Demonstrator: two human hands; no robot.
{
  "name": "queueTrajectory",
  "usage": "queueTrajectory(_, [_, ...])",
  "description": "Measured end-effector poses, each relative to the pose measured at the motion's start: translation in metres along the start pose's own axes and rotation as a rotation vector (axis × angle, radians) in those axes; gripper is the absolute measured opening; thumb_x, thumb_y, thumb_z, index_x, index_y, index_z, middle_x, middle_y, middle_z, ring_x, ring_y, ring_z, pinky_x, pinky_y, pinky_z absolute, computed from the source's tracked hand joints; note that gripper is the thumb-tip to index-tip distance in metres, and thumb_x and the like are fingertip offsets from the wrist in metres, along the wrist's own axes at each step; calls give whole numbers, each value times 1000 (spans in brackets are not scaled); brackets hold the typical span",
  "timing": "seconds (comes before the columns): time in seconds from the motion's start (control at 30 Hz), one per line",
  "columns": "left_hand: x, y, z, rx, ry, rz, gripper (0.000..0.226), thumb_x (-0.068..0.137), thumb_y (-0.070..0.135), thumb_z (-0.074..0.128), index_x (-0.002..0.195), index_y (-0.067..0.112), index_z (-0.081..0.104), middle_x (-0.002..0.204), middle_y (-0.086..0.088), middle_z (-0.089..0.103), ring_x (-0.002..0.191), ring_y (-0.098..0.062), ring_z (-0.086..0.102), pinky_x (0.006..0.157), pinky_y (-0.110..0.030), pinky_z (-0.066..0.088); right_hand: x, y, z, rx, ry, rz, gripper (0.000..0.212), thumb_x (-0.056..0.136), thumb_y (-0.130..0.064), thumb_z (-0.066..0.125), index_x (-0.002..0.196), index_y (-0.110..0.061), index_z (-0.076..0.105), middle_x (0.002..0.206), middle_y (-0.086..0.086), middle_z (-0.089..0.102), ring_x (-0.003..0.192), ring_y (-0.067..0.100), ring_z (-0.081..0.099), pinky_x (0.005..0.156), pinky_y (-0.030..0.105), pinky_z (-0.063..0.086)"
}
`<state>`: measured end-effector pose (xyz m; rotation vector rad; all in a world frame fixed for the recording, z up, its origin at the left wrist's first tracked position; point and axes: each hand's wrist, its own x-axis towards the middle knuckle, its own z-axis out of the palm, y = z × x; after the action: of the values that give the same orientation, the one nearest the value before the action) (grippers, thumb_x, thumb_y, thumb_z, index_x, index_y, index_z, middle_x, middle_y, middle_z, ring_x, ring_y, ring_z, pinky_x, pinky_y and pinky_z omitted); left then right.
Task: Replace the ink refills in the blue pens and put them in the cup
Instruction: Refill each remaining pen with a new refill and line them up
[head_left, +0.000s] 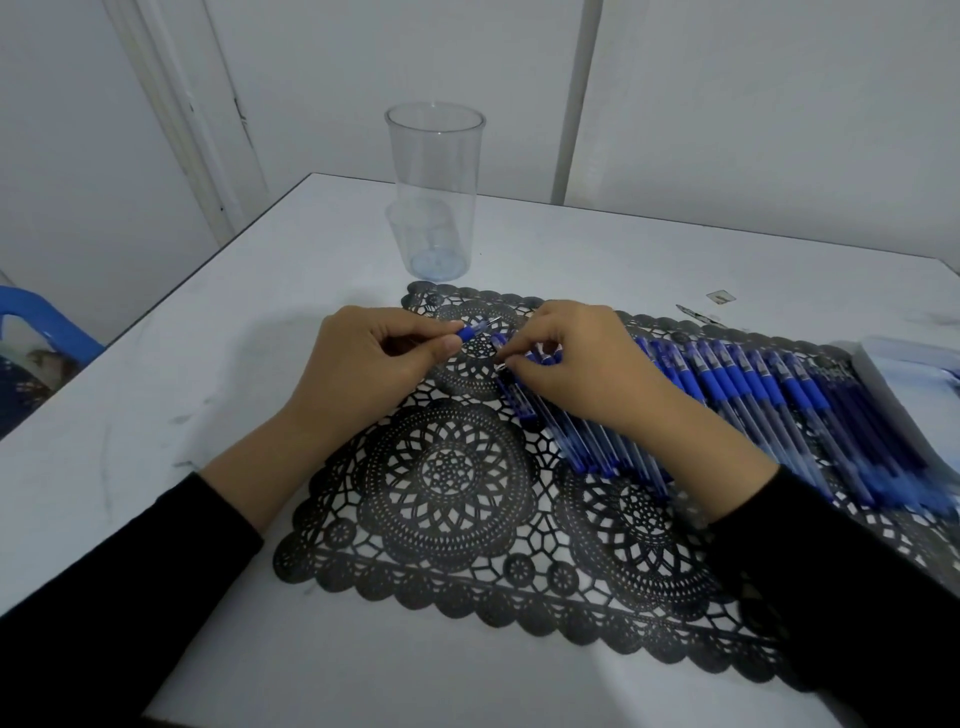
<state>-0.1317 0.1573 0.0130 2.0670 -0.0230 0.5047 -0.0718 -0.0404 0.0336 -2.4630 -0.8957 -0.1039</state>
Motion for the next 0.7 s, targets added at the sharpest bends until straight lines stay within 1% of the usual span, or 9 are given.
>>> queueTrajectory(0.13, [0, 1, 0, 1, -22, 3, 16, 83, 22, 78, 99, 26, 79, 76, 14, 75, 72, -11, 68, 65, -9, 49, -2, 5, -9, 203, 103, 107, 15, 89, -13, 62, 91, -20, 76, 80, -9, 67, 62, 0, 52, 56, 2, 37])
queueTrajectory(0.23, [-1, 1, 1, -5, -28, 13, 17, 83, 21, 78, 99, 26, 79, 80, 14, 75, 76, -8, 69, 70, -9, 50, -2, 7, -8, 409, 184, 164, 14, 90, -12, 63, 94, -19, 74, 77, -8, 66, 61, -3, 51, 58, 7, 41])
queueTrajectory(0.3, [-1, 0, 1, -10, -24, 27, 18, 83, 21, 78, 100, 26, 79, 82, 13, 76, 78, -6, 70, 73, -13, 53, -2, 6, -7, 458, 186, 147, 15, 89, -15, 66, 101, -22, 73, 81, -11, 66, 66, -1, 53, 63, 11, 45])
queueTrajectory(0.37, [-1, 1, 0, -20, -29, 45, 18, 82, 21, 79, 100, 26, 79, 83, 12, 76, 78, -6, 70, 75, -15, 54, -3, 4, -7, 474, 151, 100, 21, 87, -20, 71, 108, -24, 72, 88, -13, 68, 72, 1, 56, 69, 14, 49])
queueTrajectory(0.4, [-1, 1, 0, -26, -36, 56, 19, 82, 21, 78, 100, 26, 78, 84, 12, 76, 78, -5, 70, 74, -14, 53, -3, 2, -6, 471, 134, 78, 24, 86, -22, 73, 110, -25, 71, 89, -14, 68, 72, 0, 56, 69, 14, 48])
queueTrajectory(0.47, [-1, 2, 0, -33, -50, 74, 20, 82, 20, 78, 101, 26, 77, 84, 13, 75, 78, -3, 70, 73, -14, 52, -4, 0, -4, 456, 116, 56, 23, 86, -24, 74, 108, -24, 73, 78, -18, 65, 65, -4, 54, 63, 10, 42])
queueTrajectory(0.53, [-1, 1, 0, -31, -56, 88, 20, 82, 21, 78, 101, 28, 77, 84, 12, 76, 78, -6, 70, 73, -22, 56, -4, -2, -2, 460, 114, 57, 16, 86, -22, 74, 103, -22, 75, 69, -16, 60, 59, -3, 51, 58, 9, 39])
queueTrajectory(0.63, [-1, 0, 0, -29, -59, 112, 20, 82, 22, 77, 100, 30, 77, 83, 9, 76, 77, -16, 70, 76, -40, 57, -4, -3, -1, 495, 120, 64, 11, 86, -20, 74, 96, -20, 76, 68, -14, 60, 60, -1, 49, 58, 14, 41])
queueTrajectory(0.7, [-1, 0, 1, -37, -58, 115, 20, 82, 21, 77, 101, 27, 77, 82, 8, 76, 76, -17, 70, 76, -43, 57, -4, -3, -2, 518, 112, 64, 10, 85, -20, 75, 95, -19, 76, 67, -15, 61, 59, 1, 49, 58, 15, 42])
